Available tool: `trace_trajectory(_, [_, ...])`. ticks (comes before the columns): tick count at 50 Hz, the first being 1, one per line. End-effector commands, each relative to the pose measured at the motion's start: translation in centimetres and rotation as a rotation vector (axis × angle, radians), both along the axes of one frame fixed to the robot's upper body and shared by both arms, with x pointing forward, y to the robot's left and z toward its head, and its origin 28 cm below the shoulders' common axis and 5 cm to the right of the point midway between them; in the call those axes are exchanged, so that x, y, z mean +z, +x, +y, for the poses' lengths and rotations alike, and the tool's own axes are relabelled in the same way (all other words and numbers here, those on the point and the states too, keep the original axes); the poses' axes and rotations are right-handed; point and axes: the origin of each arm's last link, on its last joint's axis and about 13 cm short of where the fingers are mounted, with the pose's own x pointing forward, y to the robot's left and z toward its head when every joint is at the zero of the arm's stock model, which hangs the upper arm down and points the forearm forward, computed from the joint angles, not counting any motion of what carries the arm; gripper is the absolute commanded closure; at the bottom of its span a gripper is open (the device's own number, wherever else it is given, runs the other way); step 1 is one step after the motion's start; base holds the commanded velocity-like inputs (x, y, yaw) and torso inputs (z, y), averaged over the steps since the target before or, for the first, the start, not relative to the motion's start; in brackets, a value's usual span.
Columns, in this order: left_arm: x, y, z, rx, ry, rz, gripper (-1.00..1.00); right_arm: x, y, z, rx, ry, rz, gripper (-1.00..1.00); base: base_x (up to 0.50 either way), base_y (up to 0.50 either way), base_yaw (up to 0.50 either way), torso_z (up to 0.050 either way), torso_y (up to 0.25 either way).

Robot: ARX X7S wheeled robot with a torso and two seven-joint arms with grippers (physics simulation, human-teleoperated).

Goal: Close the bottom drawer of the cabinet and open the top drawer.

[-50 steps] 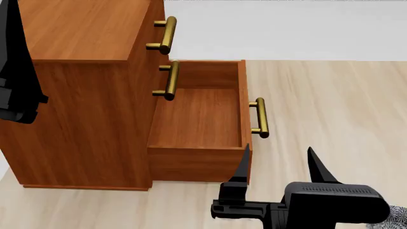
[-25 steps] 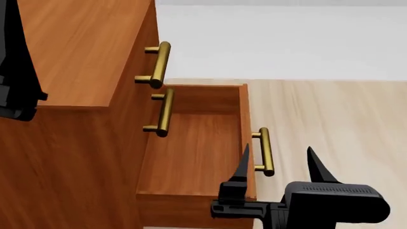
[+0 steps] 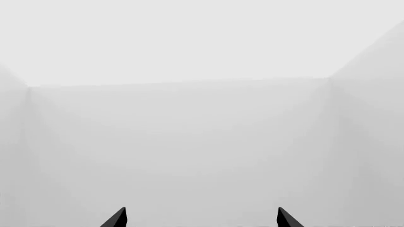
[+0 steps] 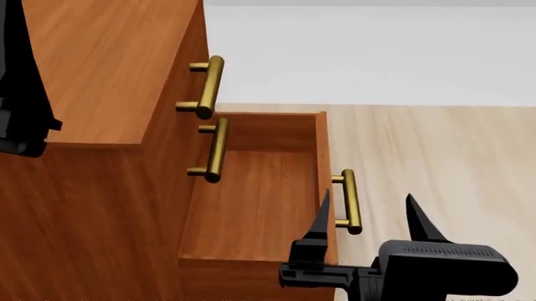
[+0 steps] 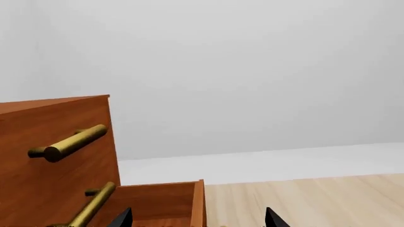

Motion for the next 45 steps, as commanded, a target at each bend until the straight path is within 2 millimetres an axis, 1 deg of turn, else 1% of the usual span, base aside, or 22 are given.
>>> trace_trajectory(1, [0.16,0.09,-0.13,-0.001,-0.003,0.008,-1.0,0.02,-0.08,-0.05,0.002,0.004,-0.001,-1.0,0.0,0.0,0.0,0.0,-0.141])
trace_trajectory(12, [0.4,0.02,-0.26,-0.003,0.002,0.006,-1.0,0.07,-0.2,-0.16,0.0,0.007,-0.002,-1.0,0.0,0.0,0.0,0.0,-0.141])
trace_trajectory(40, [0.16,-0.07,-0.24,-0.002,0.001,0.011,-1.0,0.04,-0.24,-0.13,0.006,0.007,-0.003,-1.0,0.0,0.0,0.0,0.0,-0.142])
trace_trajectory(45, [0.16,-0.06,-0.23,-0.009,-0.011,0.013,-1.0,0.32,-0.19,-0.19,0.006,0.002,-0.01,-1.0,0.0,0.0,0.0,0.0,-0.021])
